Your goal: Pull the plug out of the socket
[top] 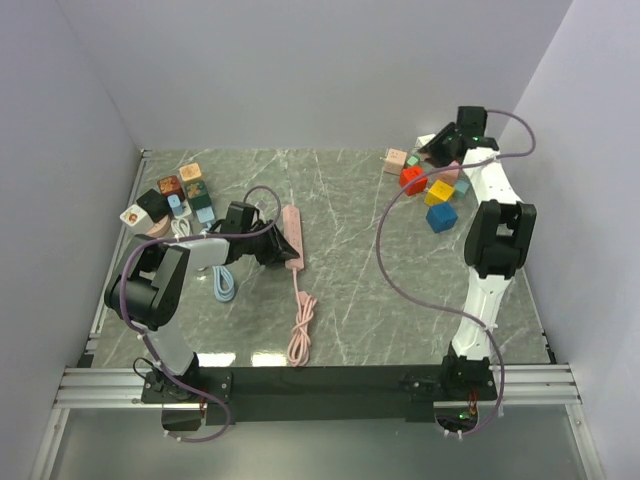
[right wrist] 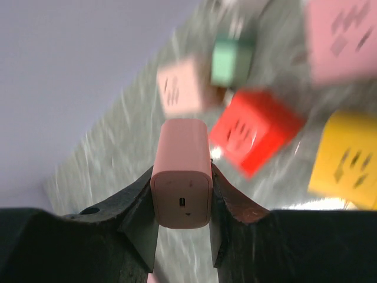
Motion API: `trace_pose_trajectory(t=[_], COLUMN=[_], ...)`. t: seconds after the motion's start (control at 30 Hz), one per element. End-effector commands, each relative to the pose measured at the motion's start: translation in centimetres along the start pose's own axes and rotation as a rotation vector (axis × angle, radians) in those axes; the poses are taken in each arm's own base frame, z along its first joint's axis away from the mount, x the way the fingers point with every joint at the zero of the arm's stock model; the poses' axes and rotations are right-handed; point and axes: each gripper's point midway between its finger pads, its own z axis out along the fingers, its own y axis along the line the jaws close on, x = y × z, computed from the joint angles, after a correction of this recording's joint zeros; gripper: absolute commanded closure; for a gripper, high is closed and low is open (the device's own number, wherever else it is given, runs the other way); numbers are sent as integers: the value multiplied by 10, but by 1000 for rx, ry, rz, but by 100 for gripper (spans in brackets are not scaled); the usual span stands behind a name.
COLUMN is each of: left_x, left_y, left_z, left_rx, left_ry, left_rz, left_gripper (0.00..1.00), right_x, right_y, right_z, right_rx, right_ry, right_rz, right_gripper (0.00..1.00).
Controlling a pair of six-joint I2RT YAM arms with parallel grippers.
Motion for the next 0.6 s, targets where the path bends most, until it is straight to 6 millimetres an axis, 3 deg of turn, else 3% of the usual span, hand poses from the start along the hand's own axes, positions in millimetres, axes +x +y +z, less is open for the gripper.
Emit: trace_pose_trajectory(t=[0.0,0.13,0.2,0.33,0.5,0.53,0.57], left_x=[4,2,0,-2,-5,-6,-7], left_y=[10,8,6,4,1,1,0], left_z=[1,3,5,7,9,9,10], left_rx=[-68,-70,-72,-70,-65,-64,-63], left_ry=[31,44,50,57,60,60,59], left_rz=[-33,-26,-23,-22,-17,-16,-16], left_gripper=[99,99,99,99,99,99,99], right_x=[-41,-61,-70,-69,-65,-67,-68], right_y=[-18,-36,-34,-42,-38,-35,-33], right_z=[25,53,58,76,78,74,72], right_rx=[71,95,80,54,22,17,12], right_ry=[-108,-128,-141,-98,-74,-76,-79], right_rz=[84,159,170,194,175,167,161], right_gripper=[100,95,91,80,51,36,28])
